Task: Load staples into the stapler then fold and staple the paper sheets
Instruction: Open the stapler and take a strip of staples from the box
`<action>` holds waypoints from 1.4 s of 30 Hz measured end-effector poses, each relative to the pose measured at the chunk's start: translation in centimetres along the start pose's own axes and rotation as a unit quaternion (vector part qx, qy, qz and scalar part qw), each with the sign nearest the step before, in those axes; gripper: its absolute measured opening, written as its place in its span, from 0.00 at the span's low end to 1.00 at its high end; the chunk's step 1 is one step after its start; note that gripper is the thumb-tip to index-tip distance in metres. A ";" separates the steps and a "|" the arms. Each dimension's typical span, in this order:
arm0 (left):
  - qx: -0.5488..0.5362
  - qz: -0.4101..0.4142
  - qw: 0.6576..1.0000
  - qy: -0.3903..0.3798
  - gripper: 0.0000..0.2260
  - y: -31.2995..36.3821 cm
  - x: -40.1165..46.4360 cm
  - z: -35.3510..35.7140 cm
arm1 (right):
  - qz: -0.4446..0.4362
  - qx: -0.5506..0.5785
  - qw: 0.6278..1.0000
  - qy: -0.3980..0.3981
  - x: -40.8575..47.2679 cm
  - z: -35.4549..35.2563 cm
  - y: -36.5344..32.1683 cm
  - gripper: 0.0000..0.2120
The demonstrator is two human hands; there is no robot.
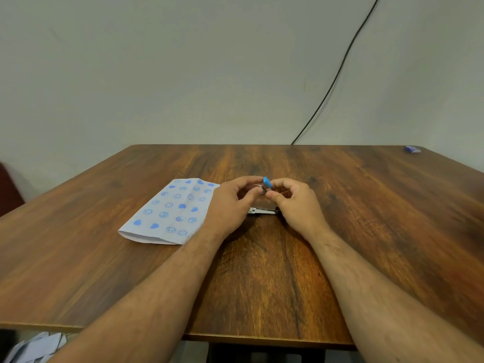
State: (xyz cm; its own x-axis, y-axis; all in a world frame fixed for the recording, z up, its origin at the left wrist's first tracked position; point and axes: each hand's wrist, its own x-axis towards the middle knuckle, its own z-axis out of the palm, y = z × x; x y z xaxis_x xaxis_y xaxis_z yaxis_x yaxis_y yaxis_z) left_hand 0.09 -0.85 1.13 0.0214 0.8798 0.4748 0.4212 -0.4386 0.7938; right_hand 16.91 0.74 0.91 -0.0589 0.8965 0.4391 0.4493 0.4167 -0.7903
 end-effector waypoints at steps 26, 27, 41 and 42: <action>-0.010 -0.096 0.995 -0.033 0.05 0.1 0.1 0.1 | -0.026 -0.014 0.999 -0.032 -0.4 0.2 -0.4 0.13; -0.003 -0.096 0.995 -0.031 0.05 0.1 0.1 0.2 | -0.034 -0.024 0.999 -0.029 -0.5 0.2 -0.4 0.12; 0.025 -0.141 0.989 0.037 0.06 0.1 0.2 0.3 | 0.005 0.018 0.996 0.084 0.1 0.3 0.1 0.15; 0.038 -0.143 0.988 0.042 0.06 0.1 0.2 0.4 | 0.018 0.035 0.994 0.099 0.1 0.3 0.2 0.16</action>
State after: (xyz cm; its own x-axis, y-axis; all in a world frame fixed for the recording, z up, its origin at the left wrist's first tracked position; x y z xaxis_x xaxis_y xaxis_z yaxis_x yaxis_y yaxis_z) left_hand 0.47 -0.66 1.17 -0.1817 0.9464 0.2670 0.4653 -0.1564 0.8712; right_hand 16.70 0.96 0.68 0.1366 0.8666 0.4799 0.3842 0.4002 -0.8320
